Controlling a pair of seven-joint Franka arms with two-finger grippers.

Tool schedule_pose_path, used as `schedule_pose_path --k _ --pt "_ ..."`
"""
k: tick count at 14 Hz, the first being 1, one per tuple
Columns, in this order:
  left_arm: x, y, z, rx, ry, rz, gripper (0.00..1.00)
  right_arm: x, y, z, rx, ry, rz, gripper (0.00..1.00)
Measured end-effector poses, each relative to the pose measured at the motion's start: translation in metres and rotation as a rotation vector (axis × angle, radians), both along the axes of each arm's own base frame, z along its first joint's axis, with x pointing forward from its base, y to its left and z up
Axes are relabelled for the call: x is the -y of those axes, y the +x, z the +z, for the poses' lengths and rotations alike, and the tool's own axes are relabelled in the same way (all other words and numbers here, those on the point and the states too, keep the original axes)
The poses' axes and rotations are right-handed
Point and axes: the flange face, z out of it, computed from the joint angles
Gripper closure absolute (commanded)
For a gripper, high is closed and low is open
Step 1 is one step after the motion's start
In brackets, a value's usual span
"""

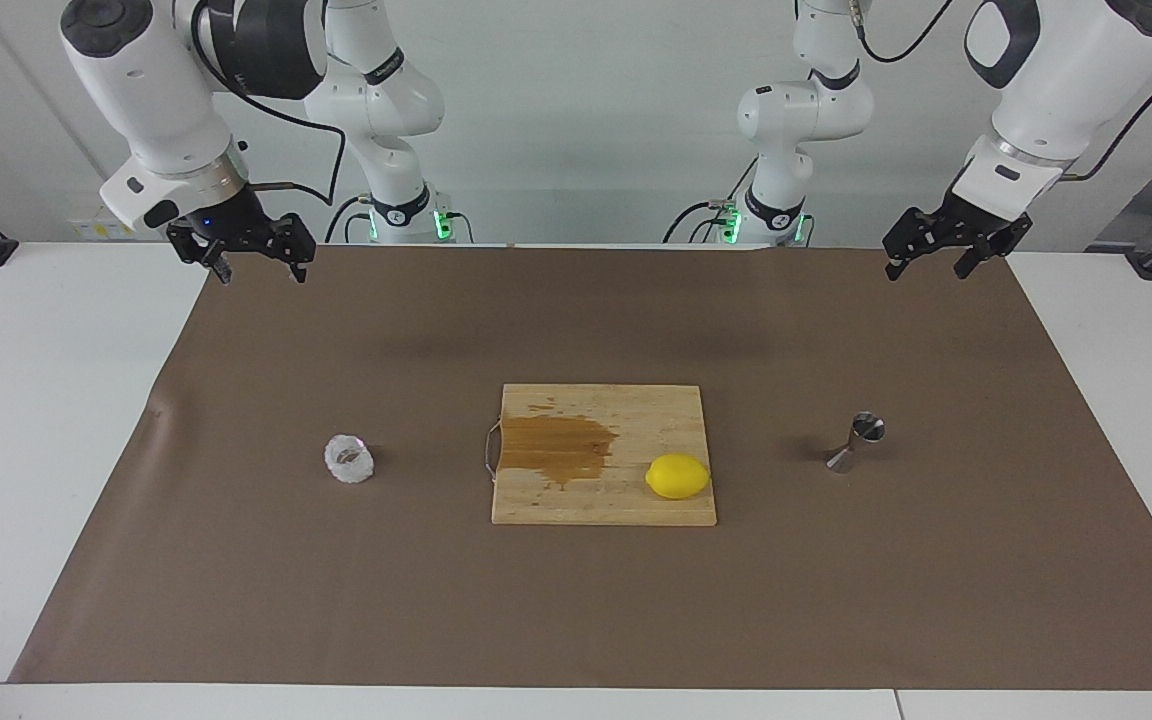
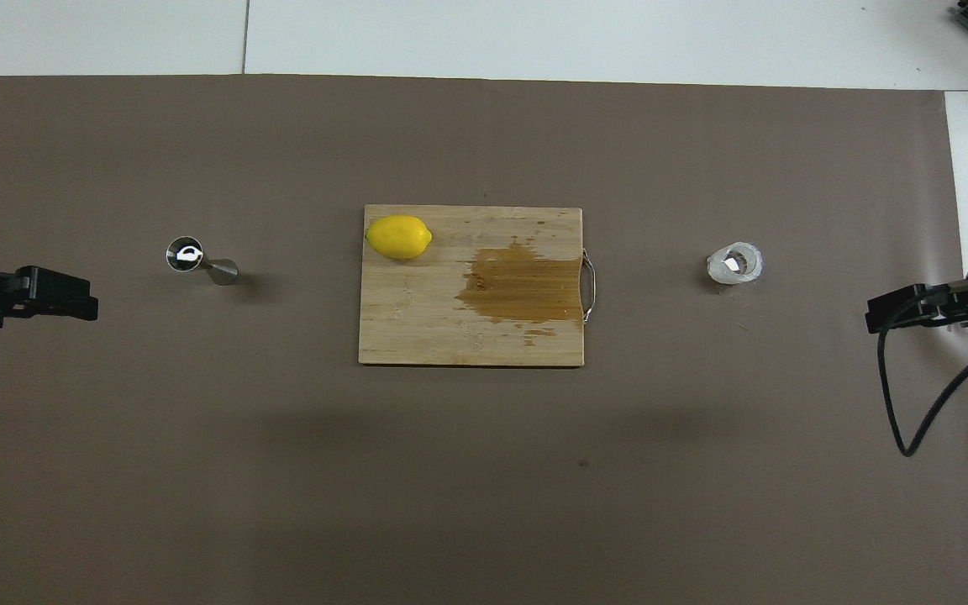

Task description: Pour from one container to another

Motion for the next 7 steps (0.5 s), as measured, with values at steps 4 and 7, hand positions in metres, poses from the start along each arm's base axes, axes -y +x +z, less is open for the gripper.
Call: schedule_pose_path --k 4,7 --pt "-0.027 0.011 -0.025 -0.052 -0.057 0.251 0.00 0.000 0.000 0.000 0.000 0.000 0.000 0.00" --pt "-0.034 0.030 -0.052 -0.101 -0.113 0.501 0.00 0.000 0.000 0.000 0.000 0.000 0.000 0.00"
